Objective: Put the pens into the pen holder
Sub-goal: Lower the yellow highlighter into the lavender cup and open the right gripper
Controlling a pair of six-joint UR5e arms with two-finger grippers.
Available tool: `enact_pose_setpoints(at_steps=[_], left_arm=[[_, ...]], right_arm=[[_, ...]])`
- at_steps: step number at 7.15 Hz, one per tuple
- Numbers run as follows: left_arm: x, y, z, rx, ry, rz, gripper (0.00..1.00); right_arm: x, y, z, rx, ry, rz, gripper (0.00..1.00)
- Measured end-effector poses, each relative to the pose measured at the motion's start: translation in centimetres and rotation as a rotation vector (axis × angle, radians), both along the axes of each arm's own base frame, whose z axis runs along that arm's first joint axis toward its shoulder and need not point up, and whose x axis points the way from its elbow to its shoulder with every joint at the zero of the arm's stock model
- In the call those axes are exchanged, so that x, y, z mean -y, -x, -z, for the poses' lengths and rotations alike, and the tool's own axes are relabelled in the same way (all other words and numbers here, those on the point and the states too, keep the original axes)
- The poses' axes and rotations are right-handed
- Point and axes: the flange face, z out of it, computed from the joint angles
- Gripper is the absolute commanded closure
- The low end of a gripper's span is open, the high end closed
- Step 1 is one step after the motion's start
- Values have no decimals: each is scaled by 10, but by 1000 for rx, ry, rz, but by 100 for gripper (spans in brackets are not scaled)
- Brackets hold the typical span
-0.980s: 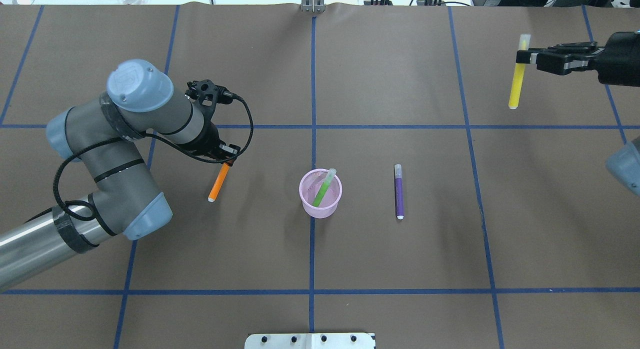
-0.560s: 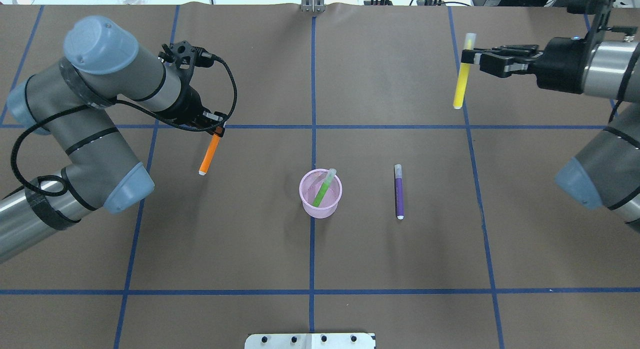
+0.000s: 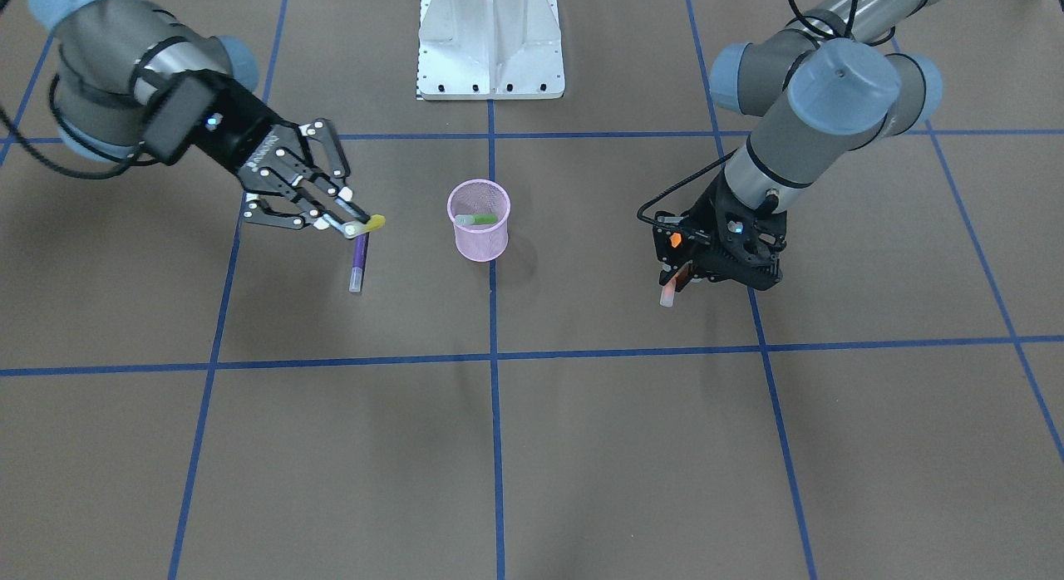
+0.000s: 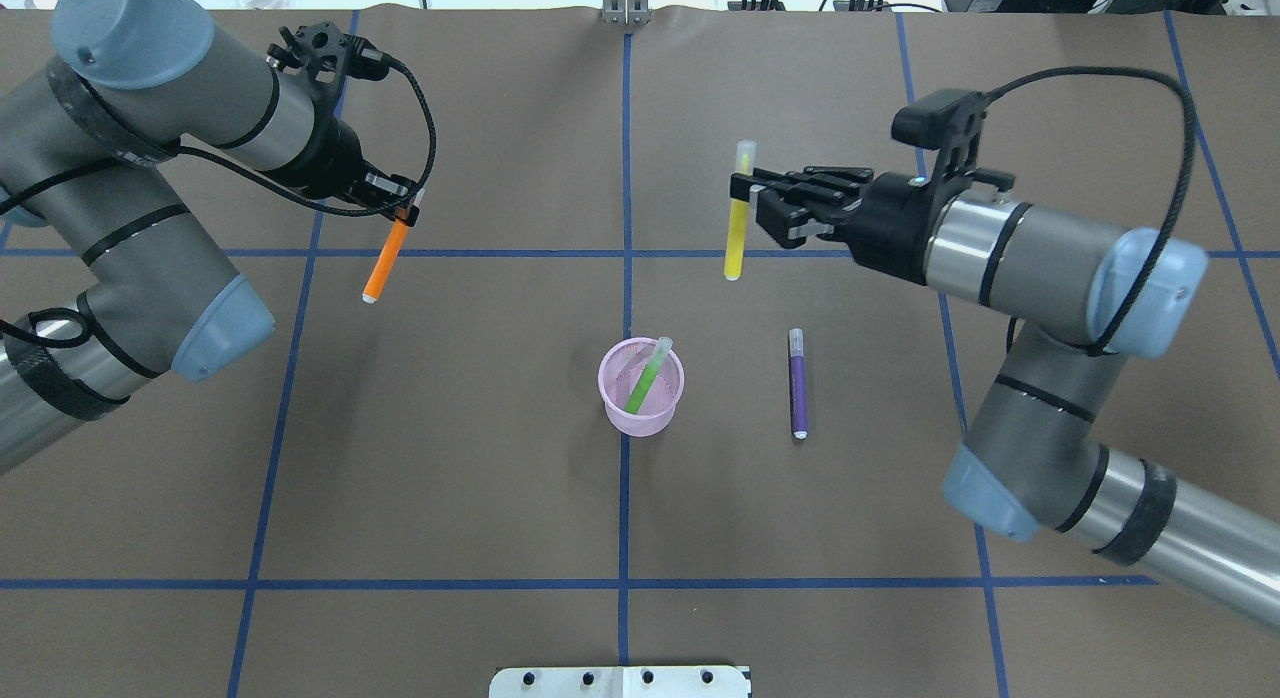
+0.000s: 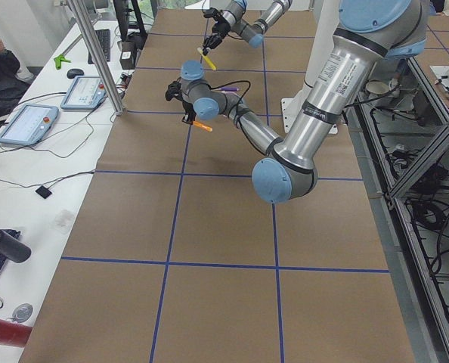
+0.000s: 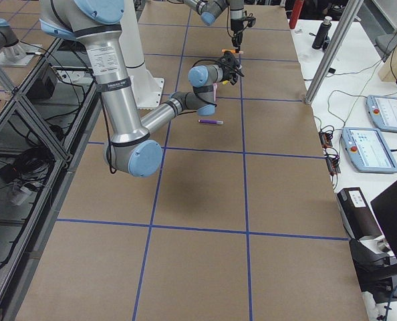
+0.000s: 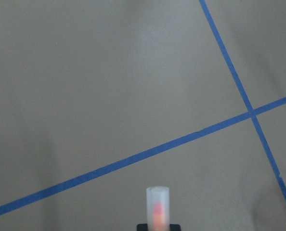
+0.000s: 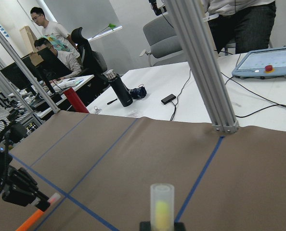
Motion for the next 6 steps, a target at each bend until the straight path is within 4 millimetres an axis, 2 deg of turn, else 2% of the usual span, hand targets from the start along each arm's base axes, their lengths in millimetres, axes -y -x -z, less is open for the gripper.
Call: enact_pose_setpoints(at_steps=[1, 3, 4, 6], left_arm=[[4, 3, -1, 10, -18, 10, 100], [6, 4, -4, 18, -30, 14, 100], [7, 4, -5, 21, -28, 15, 100], [6, 4, -10, 26, -24, 15, 100]], right_arm=[[-15, 29, 15, -14, 0, -9, 100], [-38, 68, 36, -47, 3, -31, 100], [-49, 84, 39, -55, 7, -37, 100], [-64, 109, 32, -78, 22, -46, 100]])
